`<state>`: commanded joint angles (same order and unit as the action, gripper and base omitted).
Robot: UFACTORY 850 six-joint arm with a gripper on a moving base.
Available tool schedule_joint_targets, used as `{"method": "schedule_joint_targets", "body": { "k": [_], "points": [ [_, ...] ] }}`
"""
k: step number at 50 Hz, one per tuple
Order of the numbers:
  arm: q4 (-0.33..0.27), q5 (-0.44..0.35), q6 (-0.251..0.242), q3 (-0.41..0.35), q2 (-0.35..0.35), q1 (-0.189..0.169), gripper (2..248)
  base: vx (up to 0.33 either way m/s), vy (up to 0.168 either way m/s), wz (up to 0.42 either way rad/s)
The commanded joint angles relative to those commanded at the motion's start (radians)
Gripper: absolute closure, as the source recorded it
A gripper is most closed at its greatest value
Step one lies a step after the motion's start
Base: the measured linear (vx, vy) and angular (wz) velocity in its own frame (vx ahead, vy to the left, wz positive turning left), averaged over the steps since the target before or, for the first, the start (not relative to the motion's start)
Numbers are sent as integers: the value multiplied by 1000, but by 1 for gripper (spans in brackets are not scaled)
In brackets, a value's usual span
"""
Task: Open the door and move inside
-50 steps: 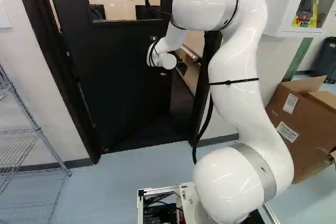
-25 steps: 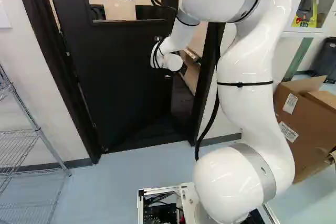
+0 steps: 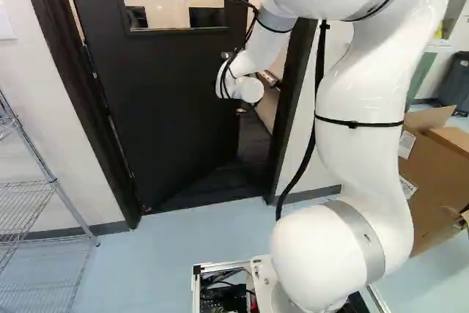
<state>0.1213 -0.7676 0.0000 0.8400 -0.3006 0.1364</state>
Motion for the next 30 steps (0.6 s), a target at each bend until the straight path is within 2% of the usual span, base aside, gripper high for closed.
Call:
{"method": "schedule_joint_targets", "body": {
  "k": [30],
  "points": [
    [-79, -19, 0, -136, 118, -60, 3, 0, 0, 0]
  ]
}}
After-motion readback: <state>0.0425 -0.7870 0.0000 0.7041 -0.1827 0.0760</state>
